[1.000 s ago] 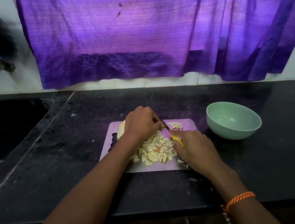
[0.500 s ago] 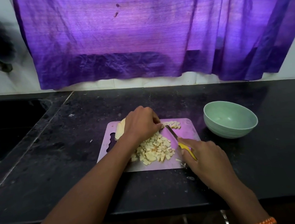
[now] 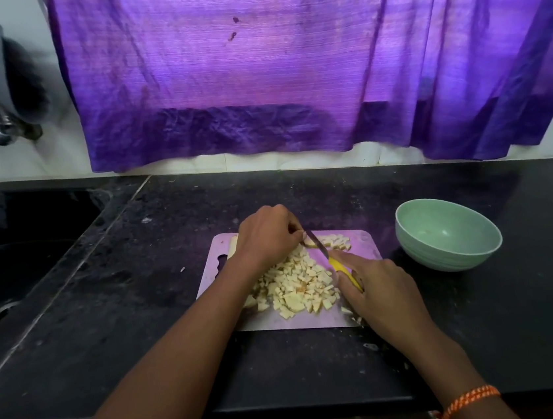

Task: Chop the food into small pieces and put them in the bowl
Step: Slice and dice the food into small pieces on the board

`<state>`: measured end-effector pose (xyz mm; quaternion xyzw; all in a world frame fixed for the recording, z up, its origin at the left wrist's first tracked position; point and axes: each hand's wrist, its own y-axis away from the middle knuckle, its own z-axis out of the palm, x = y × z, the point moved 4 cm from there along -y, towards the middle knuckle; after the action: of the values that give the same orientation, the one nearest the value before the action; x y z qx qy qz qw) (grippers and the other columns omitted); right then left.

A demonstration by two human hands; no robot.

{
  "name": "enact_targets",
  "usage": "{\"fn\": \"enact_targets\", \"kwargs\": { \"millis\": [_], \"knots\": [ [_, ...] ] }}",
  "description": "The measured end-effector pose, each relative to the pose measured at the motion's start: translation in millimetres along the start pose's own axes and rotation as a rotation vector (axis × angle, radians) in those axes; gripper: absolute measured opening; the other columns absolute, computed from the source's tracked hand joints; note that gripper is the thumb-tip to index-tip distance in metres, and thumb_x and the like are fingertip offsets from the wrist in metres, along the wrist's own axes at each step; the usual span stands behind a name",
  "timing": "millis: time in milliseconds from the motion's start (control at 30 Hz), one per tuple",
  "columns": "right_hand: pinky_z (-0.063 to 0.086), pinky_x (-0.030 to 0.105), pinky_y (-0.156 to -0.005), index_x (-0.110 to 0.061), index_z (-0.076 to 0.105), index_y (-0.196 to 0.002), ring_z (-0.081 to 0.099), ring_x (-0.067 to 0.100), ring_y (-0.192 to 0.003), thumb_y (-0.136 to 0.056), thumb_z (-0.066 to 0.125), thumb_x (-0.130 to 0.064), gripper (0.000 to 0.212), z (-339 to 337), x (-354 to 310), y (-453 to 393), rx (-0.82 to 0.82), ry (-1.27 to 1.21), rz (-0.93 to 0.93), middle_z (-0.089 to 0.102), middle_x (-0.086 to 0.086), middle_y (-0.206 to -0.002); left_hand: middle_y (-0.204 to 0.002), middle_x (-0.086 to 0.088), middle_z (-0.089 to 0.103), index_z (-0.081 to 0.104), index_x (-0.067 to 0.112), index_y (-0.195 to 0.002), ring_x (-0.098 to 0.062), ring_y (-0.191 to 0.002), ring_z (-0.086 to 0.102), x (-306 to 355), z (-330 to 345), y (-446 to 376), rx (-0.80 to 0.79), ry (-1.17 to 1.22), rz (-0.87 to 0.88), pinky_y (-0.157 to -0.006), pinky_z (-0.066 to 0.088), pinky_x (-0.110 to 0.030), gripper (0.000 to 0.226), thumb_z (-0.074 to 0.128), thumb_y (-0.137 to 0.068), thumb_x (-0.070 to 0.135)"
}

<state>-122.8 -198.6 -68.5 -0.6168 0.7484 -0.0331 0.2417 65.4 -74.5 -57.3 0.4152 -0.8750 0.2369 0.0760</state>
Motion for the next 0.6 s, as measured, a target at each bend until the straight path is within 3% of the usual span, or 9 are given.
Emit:
{"fn": "enact_targets", "kwargs": {
  "millis": [233,500,600],
  "knots": [
    [0.057,0.040,-0.080,-0.039,0.050,-0.147,0.065,0.017,-0.097,-0.102,0.048,-0.044,0.045,5.6,2.0,-9.5,-0.095,0.005,-0.011,0.071,-0.003,-0.113,-0.085,0.014,0.076,0.084,0.033,-0.087,-0.008,-0.078,0.067,4.7,4.1,-0.3,-0.020,-0.028,0.002,-0.064,0.057,-0.029,0.023,0.081,-0.085,0.056],
    [0.046,0.034,-0.075,-0.046,0.049,-0.147,0.062,0.020,-0.101,-0.101,0.048,-0.046,0.046,-0.5,7.4,8.3,-0.083,0.003,-0.020,0.070,-0.004,-0.112,-0.078,0.014,0.075,0.083,0.032,-0.084,-0.006,-0.072,0.066,6.6,4.7,0.5,-0.001,-0.058,-0.013,-0.065,0.059,-0.031,0.027,0.082,-0.084,0.060],
    [0.046,0.034,-0.072,-0.048,0.049,-0.147,0.057,0.013,-0.088,-0.103,0.049,-0.045,0.044,-9.2,10.5,22.0,-0.084,-0.010,-0.038,0.071,-0.006,-0.105,-0.076,0.015,0.074,0.084,0.031,-0.087,-0.005,-0.070,0.065,6.7,3.4,1.1,0.002,-0.060,-0.009,-0.065,0.060,-0.031,0.027,0.082,-0.086,0.058]
  ]
}}
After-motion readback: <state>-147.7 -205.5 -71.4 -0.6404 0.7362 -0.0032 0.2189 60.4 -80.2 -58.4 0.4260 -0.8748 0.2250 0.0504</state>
